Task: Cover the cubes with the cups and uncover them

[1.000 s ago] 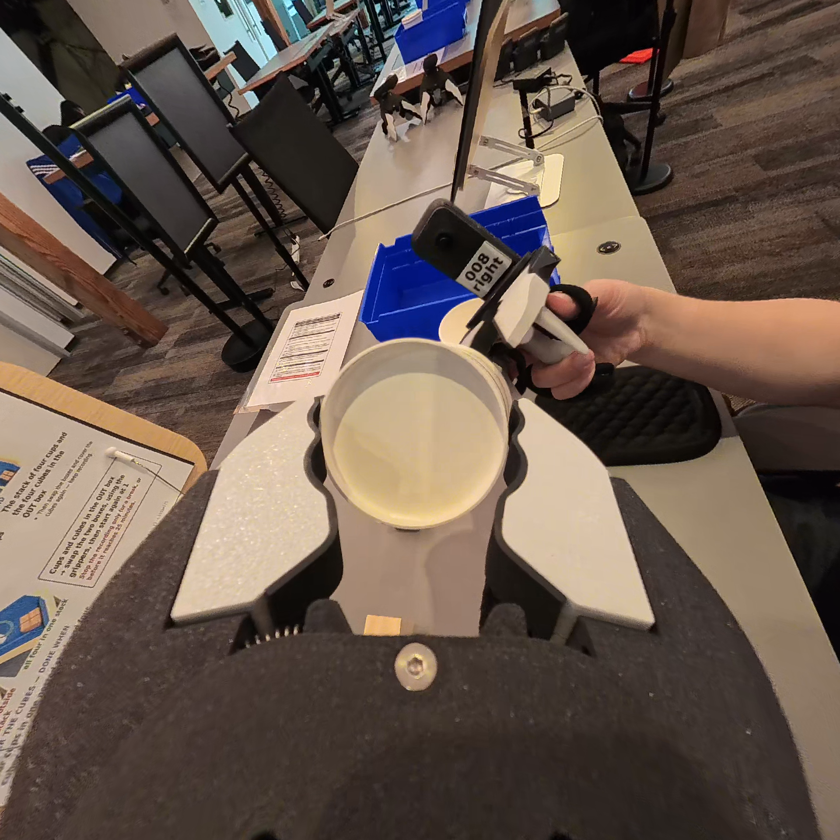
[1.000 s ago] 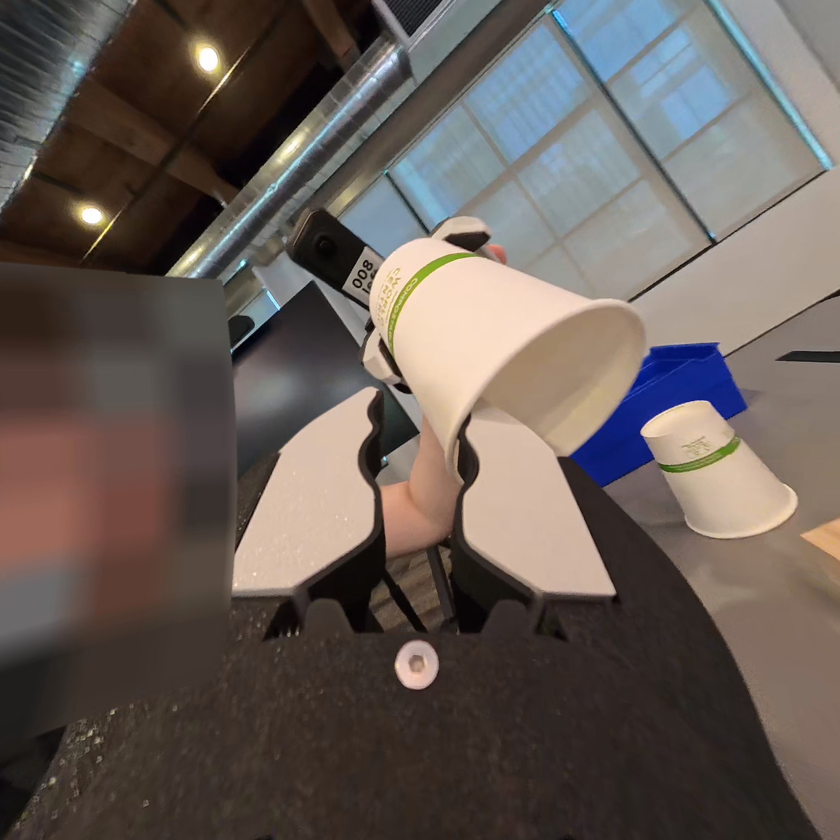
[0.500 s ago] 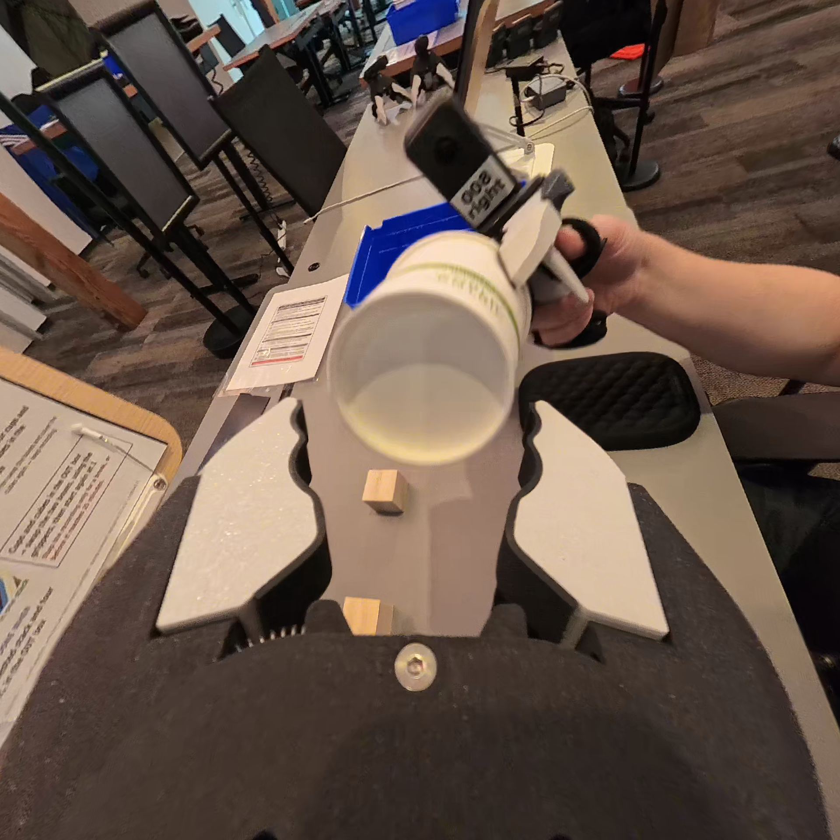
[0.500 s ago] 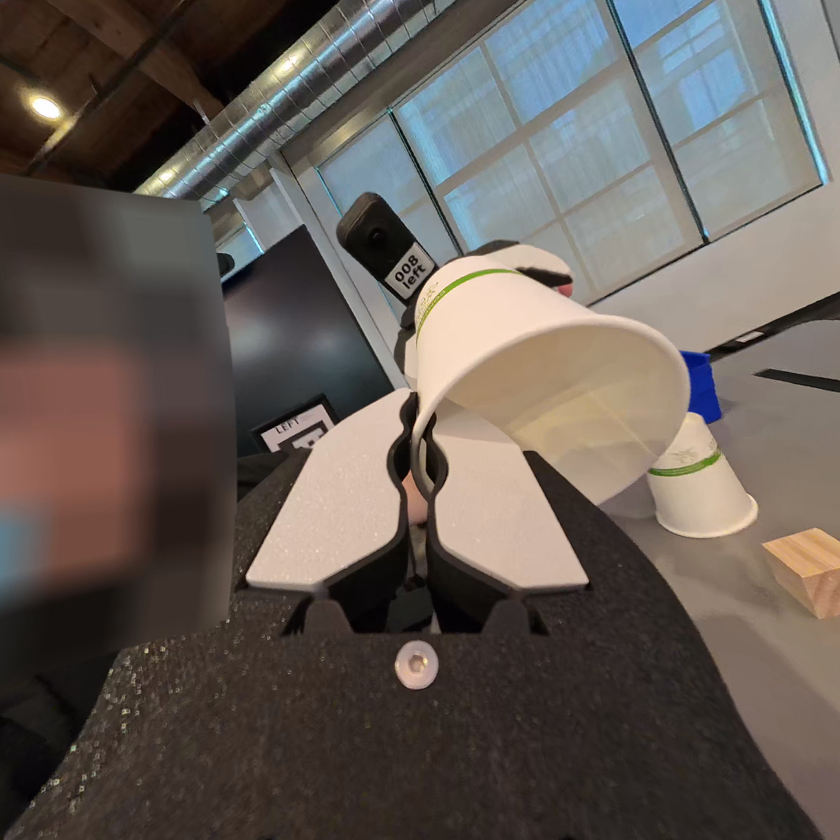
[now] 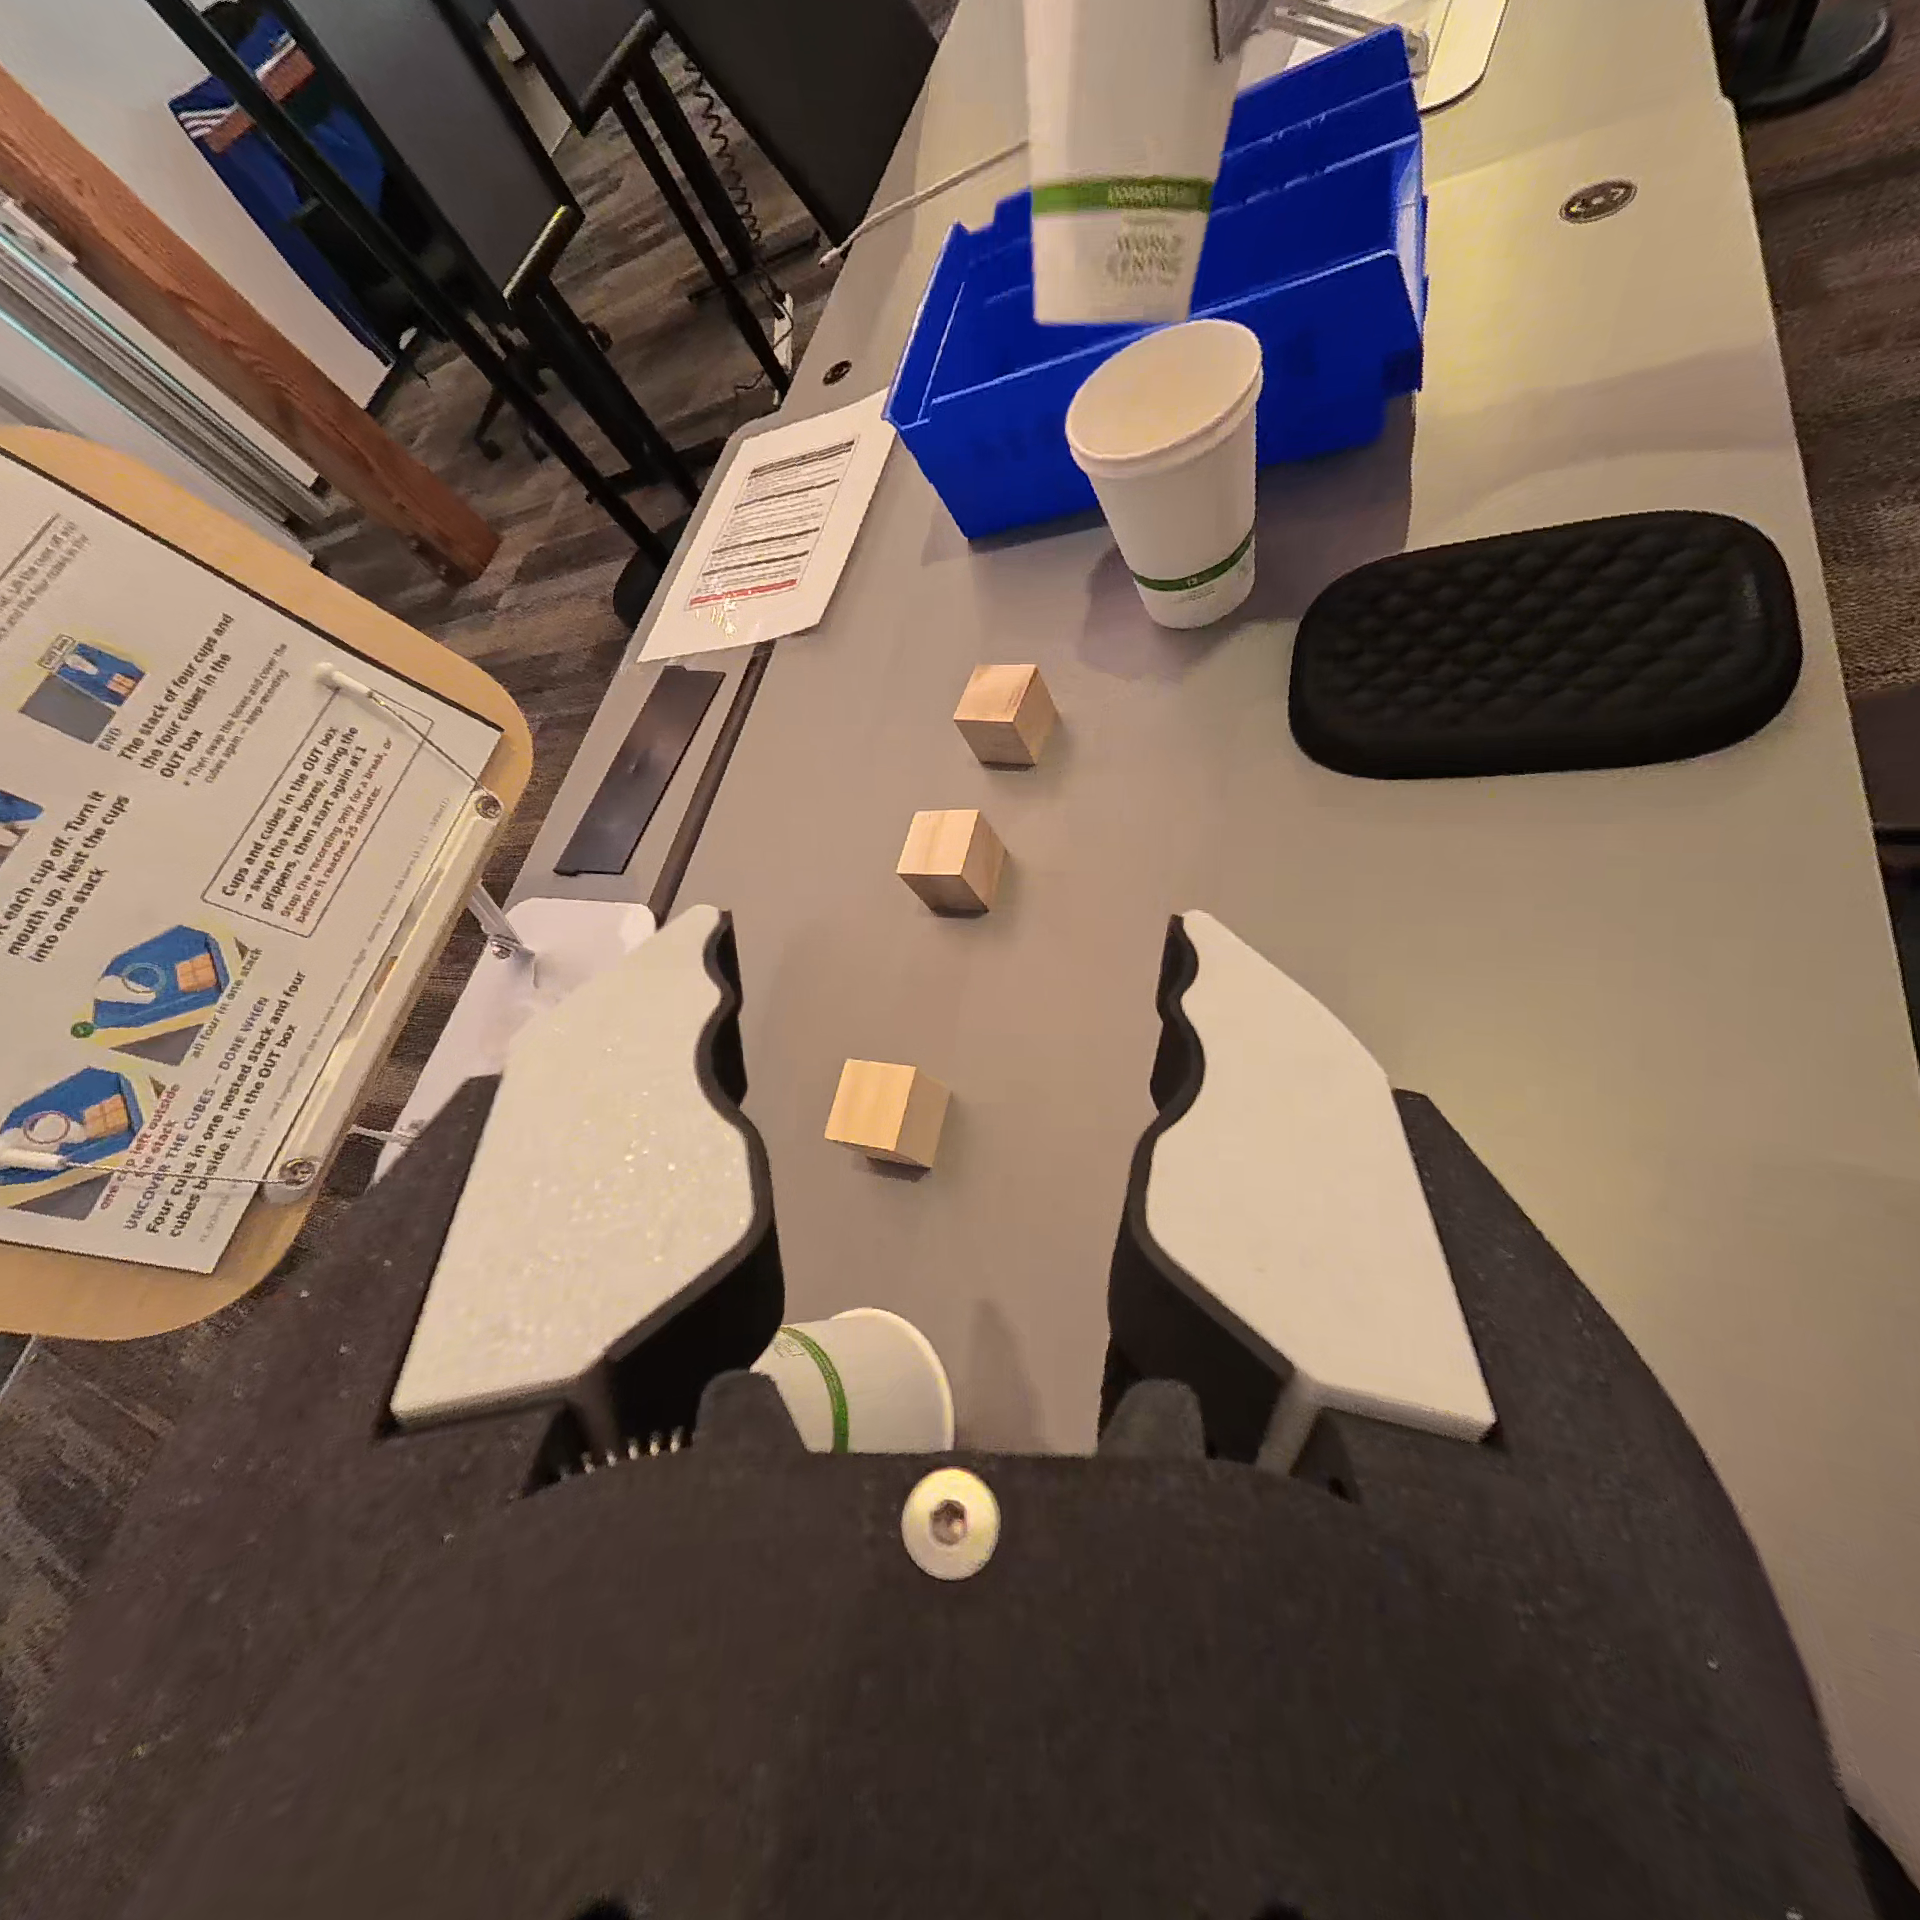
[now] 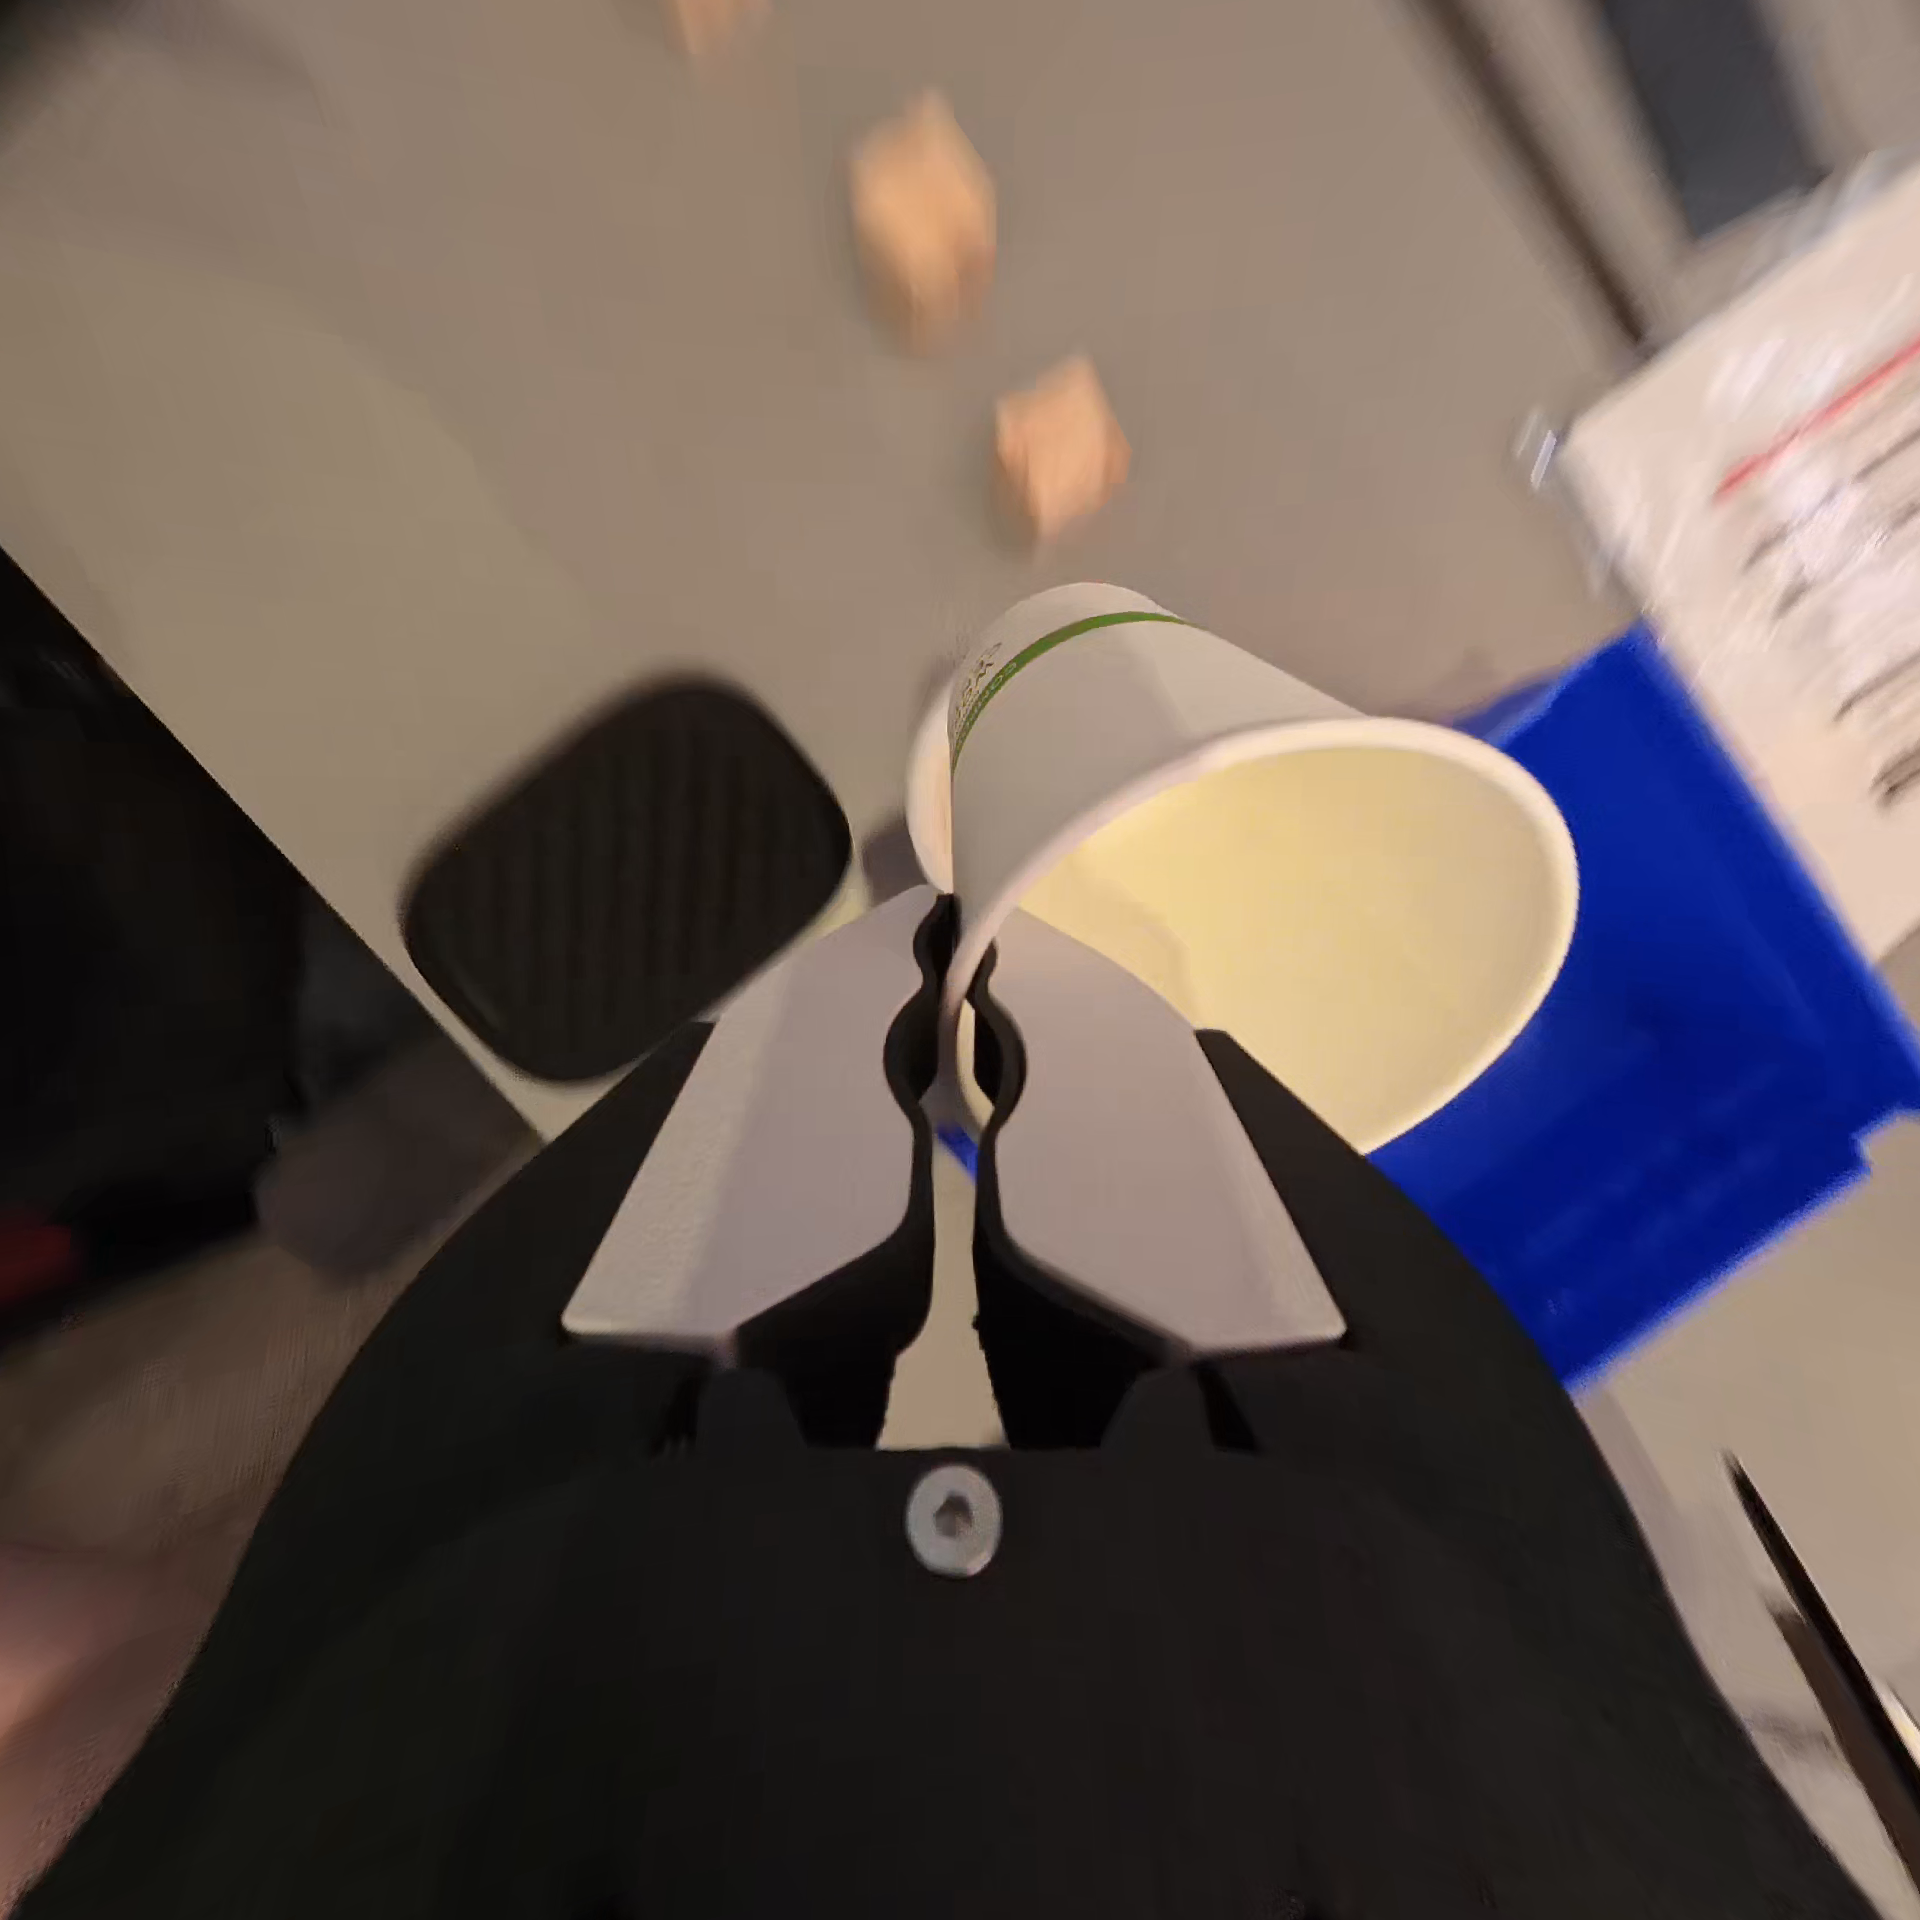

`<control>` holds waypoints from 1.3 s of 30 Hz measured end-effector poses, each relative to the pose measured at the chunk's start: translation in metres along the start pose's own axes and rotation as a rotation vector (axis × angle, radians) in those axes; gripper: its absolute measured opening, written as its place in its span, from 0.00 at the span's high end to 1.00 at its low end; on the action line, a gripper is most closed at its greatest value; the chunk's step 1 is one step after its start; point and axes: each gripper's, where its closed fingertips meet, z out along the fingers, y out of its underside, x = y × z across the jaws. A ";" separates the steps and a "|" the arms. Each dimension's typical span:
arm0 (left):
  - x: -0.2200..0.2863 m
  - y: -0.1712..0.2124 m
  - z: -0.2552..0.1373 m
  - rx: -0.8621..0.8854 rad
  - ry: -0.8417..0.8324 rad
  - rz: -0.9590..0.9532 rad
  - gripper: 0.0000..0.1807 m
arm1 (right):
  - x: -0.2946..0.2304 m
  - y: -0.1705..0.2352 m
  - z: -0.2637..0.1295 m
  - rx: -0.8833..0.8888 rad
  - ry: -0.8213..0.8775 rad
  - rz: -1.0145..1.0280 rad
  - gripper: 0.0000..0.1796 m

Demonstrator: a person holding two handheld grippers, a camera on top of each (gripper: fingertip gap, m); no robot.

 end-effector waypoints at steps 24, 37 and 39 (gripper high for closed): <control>-0.050 0.145 -0.003 -0.474 -0.162 -0.102 0.51 | -0.003 0.005 0.078 -0.220 0.052 -0.050 0.82; -0.088 0.206 0.016 -0.747 0.068 -0.357 0.46 | -0.053 -0.044 0.014 0.151 0.182 -0.195 0.81; -0.089 0.212 0.018 -0.782 0.075 -0.349 0.45 | -0.061 -0.042 0.017 0.153 0.179 -0.209 0.81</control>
